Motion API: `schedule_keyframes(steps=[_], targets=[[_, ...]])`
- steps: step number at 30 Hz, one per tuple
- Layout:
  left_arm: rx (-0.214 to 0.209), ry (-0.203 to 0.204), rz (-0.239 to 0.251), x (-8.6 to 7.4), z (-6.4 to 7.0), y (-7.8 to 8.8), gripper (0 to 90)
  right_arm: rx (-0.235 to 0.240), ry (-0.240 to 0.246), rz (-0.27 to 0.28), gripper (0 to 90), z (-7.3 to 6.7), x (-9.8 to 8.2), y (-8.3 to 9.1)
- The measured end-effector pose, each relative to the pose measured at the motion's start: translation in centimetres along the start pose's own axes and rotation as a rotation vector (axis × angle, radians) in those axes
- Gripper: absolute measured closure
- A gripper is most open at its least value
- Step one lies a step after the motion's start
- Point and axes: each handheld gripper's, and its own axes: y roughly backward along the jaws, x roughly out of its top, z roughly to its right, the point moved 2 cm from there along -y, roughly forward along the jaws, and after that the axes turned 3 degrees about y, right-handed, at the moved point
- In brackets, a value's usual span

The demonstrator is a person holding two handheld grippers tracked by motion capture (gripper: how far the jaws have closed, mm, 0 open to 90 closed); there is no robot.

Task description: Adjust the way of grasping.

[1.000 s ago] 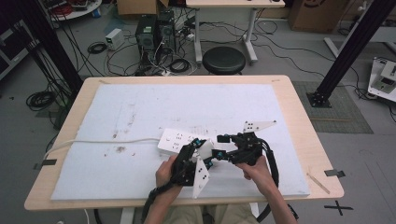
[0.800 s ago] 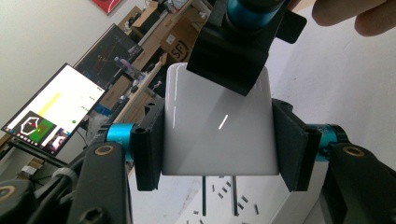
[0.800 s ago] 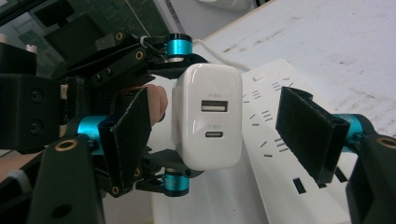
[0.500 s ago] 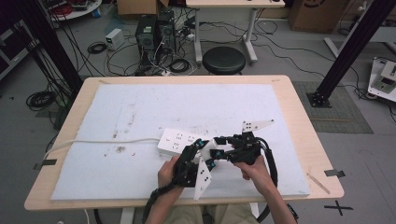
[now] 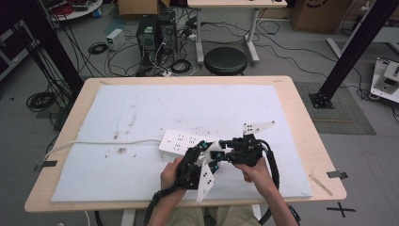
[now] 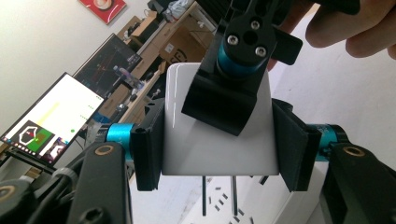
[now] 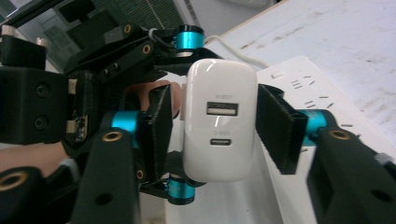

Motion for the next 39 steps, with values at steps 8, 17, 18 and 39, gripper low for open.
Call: schedule_keyframes(steps=[8,17,18,39], targets=[[-0.004,0.002,0.004,0.01,0.07,0.01,42.5,0.001,0.012,-0.003,55.7,-0.14,-0.05,-0.14],[-0.006,0.001,0.002,-0.11,0.0,0.11,42.5,0.008,0.01,-0.007,58.5,-0.13,-0.08,-0.29],[-0.006,-0.001,0.001,-0.13,-0.02,0.13,42.5,0.008,0.008,-0.002,58.8,-0.11,-0.07,-0.31],[-0.005,-0.001,-0.009,-0.35,0.16,0.13,42.3,0.004,0.002,-0.006,62.7,-0.14,-0.28,-0.49]])
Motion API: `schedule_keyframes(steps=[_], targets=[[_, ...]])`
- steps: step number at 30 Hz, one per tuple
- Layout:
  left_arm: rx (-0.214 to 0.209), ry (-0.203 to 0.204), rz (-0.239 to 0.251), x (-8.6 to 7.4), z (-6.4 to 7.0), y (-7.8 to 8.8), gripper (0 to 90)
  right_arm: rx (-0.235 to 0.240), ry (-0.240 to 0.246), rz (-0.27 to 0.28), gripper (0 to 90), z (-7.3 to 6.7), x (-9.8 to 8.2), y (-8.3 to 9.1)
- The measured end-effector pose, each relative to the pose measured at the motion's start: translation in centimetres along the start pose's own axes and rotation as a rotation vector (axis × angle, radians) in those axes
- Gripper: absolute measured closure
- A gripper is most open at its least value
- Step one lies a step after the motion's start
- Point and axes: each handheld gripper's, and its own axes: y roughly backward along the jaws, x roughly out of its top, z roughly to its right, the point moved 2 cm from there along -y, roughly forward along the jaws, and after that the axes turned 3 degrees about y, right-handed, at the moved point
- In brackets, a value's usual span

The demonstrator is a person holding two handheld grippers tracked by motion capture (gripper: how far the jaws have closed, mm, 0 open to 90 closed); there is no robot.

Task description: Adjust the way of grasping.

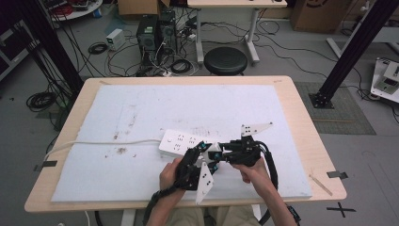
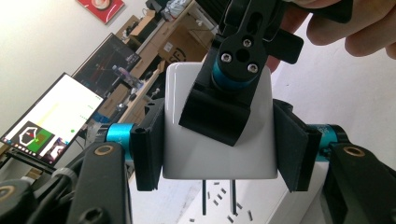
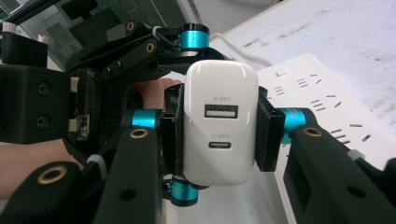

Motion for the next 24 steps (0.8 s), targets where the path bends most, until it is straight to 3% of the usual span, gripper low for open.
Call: schedule_keyframes(steps=[8,14,18,24], targets=[[-0.007,0.02,-0.001,-0.1,0.0,-0.1,41.8,-0.008,0.0,-0.004,63.2,0.0,0.0,0.0],[-0.015,0.076,-0.003,-0.3,-0.4,-0.1,30.4,-0.032,0.005,-0.013,63.3,0.0,-0.1,0.0],[-0.044,0.113,-0.011,-0.6,-0.7,-0.1,22.2,-0.052,0.01,-0.006,63.3,-0.1,-0.1,0.2],[-0.069,0.17,-0.012,-0.8,-1.1,0.2,21.5,-0.071,0.016,0.003,63.3,0.0,-0.1,0.5]])
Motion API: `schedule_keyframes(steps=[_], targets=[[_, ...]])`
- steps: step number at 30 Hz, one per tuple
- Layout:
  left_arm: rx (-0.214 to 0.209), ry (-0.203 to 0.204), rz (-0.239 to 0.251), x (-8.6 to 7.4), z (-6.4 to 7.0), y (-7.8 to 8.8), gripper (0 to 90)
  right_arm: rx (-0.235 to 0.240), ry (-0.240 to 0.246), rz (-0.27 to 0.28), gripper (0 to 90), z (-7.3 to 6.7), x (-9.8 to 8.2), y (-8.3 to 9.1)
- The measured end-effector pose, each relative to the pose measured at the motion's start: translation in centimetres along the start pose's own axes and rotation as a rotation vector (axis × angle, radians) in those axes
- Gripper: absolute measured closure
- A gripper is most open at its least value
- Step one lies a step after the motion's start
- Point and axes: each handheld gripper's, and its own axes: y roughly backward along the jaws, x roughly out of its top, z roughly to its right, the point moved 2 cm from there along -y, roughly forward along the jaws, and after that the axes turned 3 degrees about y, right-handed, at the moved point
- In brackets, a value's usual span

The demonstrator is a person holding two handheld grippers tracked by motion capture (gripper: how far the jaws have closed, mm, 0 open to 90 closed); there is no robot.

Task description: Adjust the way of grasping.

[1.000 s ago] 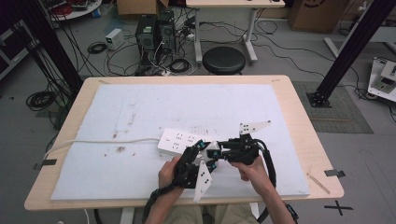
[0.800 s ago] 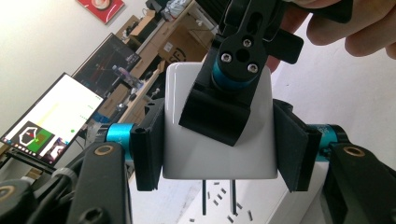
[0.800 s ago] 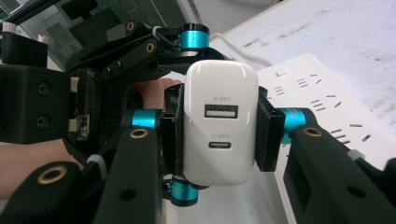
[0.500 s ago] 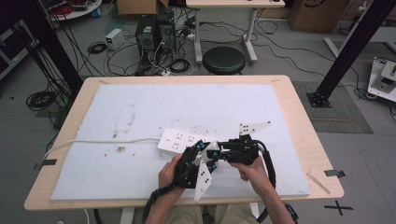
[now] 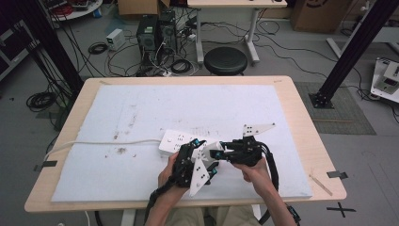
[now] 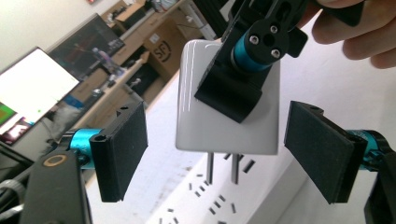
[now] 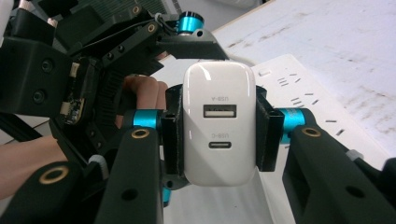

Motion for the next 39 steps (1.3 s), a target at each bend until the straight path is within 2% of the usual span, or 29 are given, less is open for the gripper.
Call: schedule_keyframes(steps=[1,2,3,4,7,12,13,14,16,19,22,23,25,26,30,37,39], targets=[[0.0,0.0,0.0,0.0,0.0,0.0,21.5,0.0,0.0,0.0,63.3,0.0,0.0,0.0],[-0.015,0.03,-0.002,-0.1,-0.3,0.2,21.5,-0.011,0.0,0.002,63.4,0.0,0.0,0.1],[-0.015,0.03,-0.002,-0.1,-0.3,0.2,21.5,-0.017,0.005,0.001,63.3,0.0,0.0,0.2],[-0.02,0.076,-0.003,-0.2,-0.6,0.4,21.5,-0.023,0.007,-0.002,63.4,0.0,0.0,0.2],[-0.017,0.153,-0.008,-0.4,-1.3,0.8,21.5,-0.043,0.012,0.002,63.4,0.1,0.0,0.5],[-0.039,0.264,-0.026,-0.9,-2.6,1.7,22.1,-0.077,0.005,0.003,63.4,0.6,-0.1,1.1],[-0.039,0.264,-0.026,-0.9,-2.6,1.7,22.3,-0.084,0.008,0.004,63.3,0.7,-0.1,1.2],[-0.049,0.324,-0.029,-1.2,-3.1,2.0,22.4,-0.095,0.001,0.003,63.3,0.7,-0.2,1.4],[-0.054,0.369,-0.053,-1.7,-3.8,2.4,22.4,-0.104,0.005,0.01,63.4,1.0,-0.2,1.7],[-0.054,0.442,-0.059,-2.5,-4.8,3.2,22.4,-0.122,0.007,0.013,63.3,1.2,-0.3,2.0],[-0.045,0.458,-0.061,-2.7,-5.1,3.5,22.6,-0.13,0.003,0.012,63.4,1.2,-0.3,2.1],[-0.023,0.486,-0.059,-3.2,-5.7,4.2,22.7,-0.146,0.01,0.01,63.4,1.3,-0.3,2.4],[-0.01,0.494,-0.062,-3.5,-6.1,4.5,22.7,-0.151,0.018,0.007,63.4,1.4,-0.3,2.5],[0.014,0.524,-0.075,-4.1,-7.2,5.4,22.7,-0.159,0.017,0.007,63.4,1.5,-0.4,2.6],[0.06,0.546,-0.083,-5.0,-8.3,6.7,23.6,-0.169,0.017,0.002,63.4,1.6,-0.4,2.9],[0.117,0.587,-0.094,-6.4,-9.4,8.3,24.0,-0.184,0.026,0.003,63.3,1.7,-0.6,3.4],[0.132,0.615,-0.124,-7.2,-9.8,8.8,24.0,-0.192,0.026,-0.002,63.3,1.7,-0.7,3.6]])
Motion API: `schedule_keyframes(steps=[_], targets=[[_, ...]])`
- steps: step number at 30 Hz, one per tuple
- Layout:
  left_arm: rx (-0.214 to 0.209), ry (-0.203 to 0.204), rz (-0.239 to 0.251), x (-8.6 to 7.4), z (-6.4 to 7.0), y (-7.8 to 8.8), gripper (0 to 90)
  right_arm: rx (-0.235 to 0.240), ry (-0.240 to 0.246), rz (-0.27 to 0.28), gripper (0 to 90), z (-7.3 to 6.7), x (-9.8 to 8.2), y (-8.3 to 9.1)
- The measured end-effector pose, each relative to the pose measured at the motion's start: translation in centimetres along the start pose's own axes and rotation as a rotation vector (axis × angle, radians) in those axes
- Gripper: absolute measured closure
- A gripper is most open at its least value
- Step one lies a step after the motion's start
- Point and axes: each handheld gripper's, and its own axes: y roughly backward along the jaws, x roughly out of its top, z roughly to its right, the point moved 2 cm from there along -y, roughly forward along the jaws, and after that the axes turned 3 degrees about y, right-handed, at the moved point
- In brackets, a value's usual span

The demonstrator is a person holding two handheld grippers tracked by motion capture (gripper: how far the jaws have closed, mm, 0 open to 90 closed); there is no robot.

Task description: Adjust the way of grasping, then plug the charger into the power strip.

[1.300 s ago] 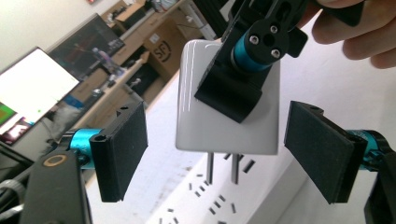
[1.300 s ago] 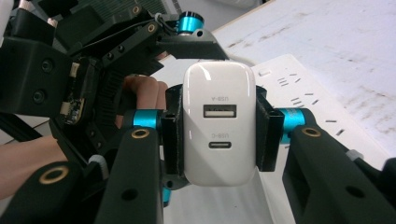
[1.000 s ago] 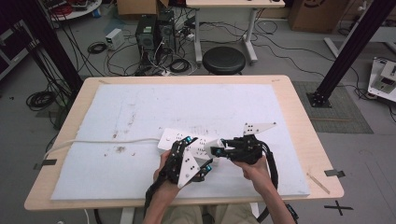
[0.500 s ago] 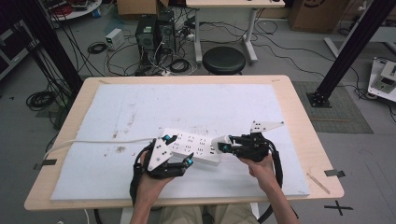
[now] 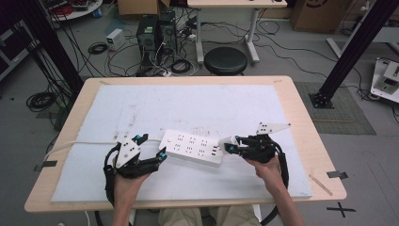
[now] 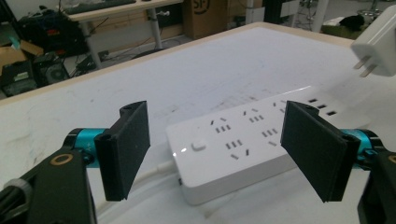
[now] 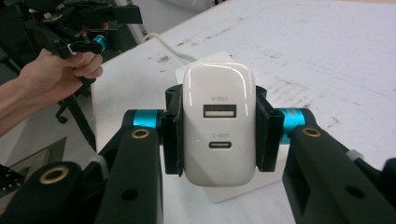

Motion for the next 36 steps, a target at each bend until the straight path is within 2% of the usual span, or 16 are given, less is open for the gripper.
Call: schedule_keyframes(steps=[3,4,6,8,9,13,20,22,24,29,32,34,35,36], targets=[[0.014,0.033,-0.026,-0.5,-1.0,0.1,24.0,-0.016,0.005,-0.015,63.4,0.2,0.0,0.2],[0.014,0.033,-0.026,-0.5,-1.0,0.1,24.0,-0.016,0.01,-0.019,63.3,0.3,0.0,0.2],[0.018,0.068,-0.045,-1.0,-1.9,0.3,23.8,-0.025,0.015,-0.024,63.3,0.4,0.1,0.3],[0.018,0.071,-0.048,-1.1,-2.1,0.3,23.2,-0.034,0.017,-0.031,63.3,0.5,0.2,0.3],[0.021,0.097,-0.051,-1.5,-2.6,0.4,22.9,-0.044,0.023,-0.038,63.3,0.6,0.4,0.2],[0.036,0.113,-0.044,-2.0,-3.2,0.8,22.8,-0.068,0.036,-0.062,63.3,0.7,0.7,0.1],[0.051,0.135,-0.031,-2.5,-3.9,1.3,22.4,-0.084,0.051,-0.088,63.3,0.9,0.9,-0.1],[0.054,0.142,-0.021,-2.6,-4.1,1.6,22.4,-0.108,0.087,-0.154,63.3,1.0,1.8,-0.5],[0.054,0.138,-0.022,-2.6,-4.3,1.7,22.5,-0.111,0.089,-0.165,63.3,1.1,2.0,-0.6],[0.059,0.148,-0.018,-2.7,-4.7,2.1,22.4,-0.106,0.103,-0.228,63.3,1.6,3.2,-1.4],[0.055,0.139,-0.016,-2.9,-5.1,2.2,22.4,-0.104,0.124,-0.285,63.4,1.8,4.1,-2.1],[0.055,0.139,-0.016,-2.9,-5.1,2.2,22.4,-0.104,0.13,-0.297,63.4,1.8,4.3,-2.3],[0.055,0.139,-0.007,-3.0,-5.4,2.4,22.4,-0.121,0.147,-0.342,63.3,1.8,4.9,-2.8],[0.055,0.142,-0.007,-3.0,-5.5,2.5,22.4,-0.131,0.154,-0.358,63.4,1.9,5.1,-2.9]])
